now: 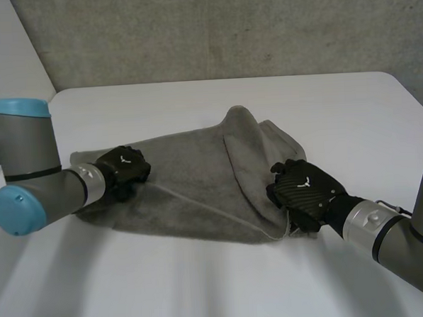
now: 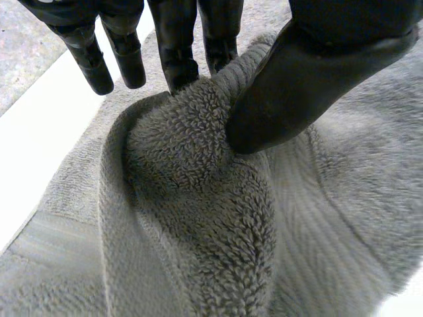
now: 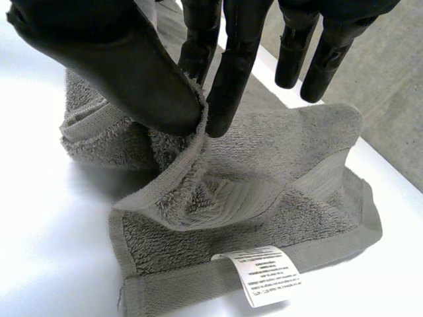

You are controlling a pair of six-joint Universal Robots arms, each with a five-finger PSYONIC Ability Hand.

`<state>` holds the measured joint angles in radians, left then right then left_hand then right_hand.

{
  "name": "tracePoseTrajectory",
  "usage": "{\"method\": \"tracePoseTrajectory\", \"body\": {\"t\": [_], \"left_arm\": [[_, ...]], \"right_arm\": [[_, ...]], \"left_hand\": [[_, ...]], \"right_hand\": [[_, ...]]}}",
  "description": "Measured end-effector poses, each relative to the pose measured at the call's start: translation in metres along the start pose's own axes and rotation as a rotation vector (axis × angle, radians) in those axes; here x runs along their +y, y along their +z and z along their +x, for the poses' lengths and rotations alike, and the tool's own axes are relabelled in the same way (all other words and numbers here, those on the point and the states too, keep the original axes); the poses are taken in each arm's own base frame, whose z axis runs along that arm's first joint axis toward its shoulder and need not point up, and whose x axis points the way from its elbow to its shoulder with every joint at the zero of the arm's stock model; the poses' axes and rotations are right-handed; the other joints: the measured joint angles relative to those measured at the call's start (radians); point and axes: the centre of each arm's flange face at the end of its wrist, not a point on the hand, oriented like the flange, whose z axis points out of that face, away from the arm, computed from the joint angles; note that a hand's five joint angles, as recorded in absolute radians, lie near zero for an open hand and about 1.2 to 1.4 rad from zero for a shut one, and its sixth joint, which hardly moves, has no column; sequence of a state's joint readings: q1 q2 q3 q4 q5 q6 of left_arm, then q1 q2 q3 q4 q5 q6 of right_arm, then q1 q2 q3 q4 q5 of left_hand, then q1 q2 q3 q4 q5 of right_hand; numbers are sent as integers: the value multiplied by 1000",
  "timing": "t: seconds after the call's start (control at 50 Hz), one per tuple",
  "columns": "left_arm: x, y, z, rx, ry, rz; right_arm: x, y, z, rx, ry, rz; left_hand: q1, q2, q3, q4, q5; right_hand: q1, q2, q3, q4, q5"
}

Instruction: Fold the towel.

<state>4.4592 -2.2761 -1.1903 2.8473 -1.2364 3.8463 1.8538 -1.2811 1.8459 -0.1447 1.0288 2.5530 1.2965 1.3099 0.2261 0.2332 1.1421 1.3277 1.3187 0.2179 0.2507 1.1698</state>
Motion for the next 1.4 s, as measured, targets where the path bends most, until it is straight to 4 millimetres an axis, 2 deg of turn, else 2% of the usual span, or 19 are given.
{"method": "tracePoseTrajectory", "body": {"t": [0.12,0.2,0.34,0.38,0.44,0.56,0.64,0.78,1.0,1.14,1.4], "left_arm": [[1,-28,3,-5,-28,-15],[3,-55,4,-37,-74,-11],[8,-92,4,-128,-157,30],[9,-99,4,-149,-172,40],[11,-107,2,-181,-191,54],[13,-114,-5,-222,-214,64],[14,-114,-10,-239,-231,68],[15,-113,-15,-253,-263,80],[16,-116,-32,-307,-309,92],[17,-121,-50,-358,-372,111],[17,-132,-74,-443,-416,140]], "right_arm": [[-5,-6,11,15,22,-22],[-9,-13,19,8,47,-60],[-5,-17,30,12,14,-105],[-2,-15,31,16,6,-112],[5,-10,33,28,17,-121],[11,-3,37,78,146,-114],[12,2,41,120,296,-81],[17,9,44,153,477,-58],[28,14,38,150,643,-84],[33,18,30,144,698,-99],[42,29,28,218,664,-98]], "left_hand": [[0,5,0,0,0],[0,6,0,0,0],[2,8,0,0,0],[2,8,0,0,0],[2,8,0,0,0],[2,9,0,0,0],[3,9,0,0,0],[3,9,0,0,0],[3,9,0,0,0],[3,12,0,0,0],[3,15,0,0,0]], "right_hand": [[0,0,0,0,0],[0,0,0,0,0],[0,0,0,0,0],[-31,-28,0,0,-40],[-196,-192,0,0,-210],[-403,-356,0,0,-419],[-501,-470,0,0,-530],[-584,-554,0,0,-622],[-604,-568,0,0,-640],[-605,-568,0,0,-640],[-586,-566,0,0,-602]]}}
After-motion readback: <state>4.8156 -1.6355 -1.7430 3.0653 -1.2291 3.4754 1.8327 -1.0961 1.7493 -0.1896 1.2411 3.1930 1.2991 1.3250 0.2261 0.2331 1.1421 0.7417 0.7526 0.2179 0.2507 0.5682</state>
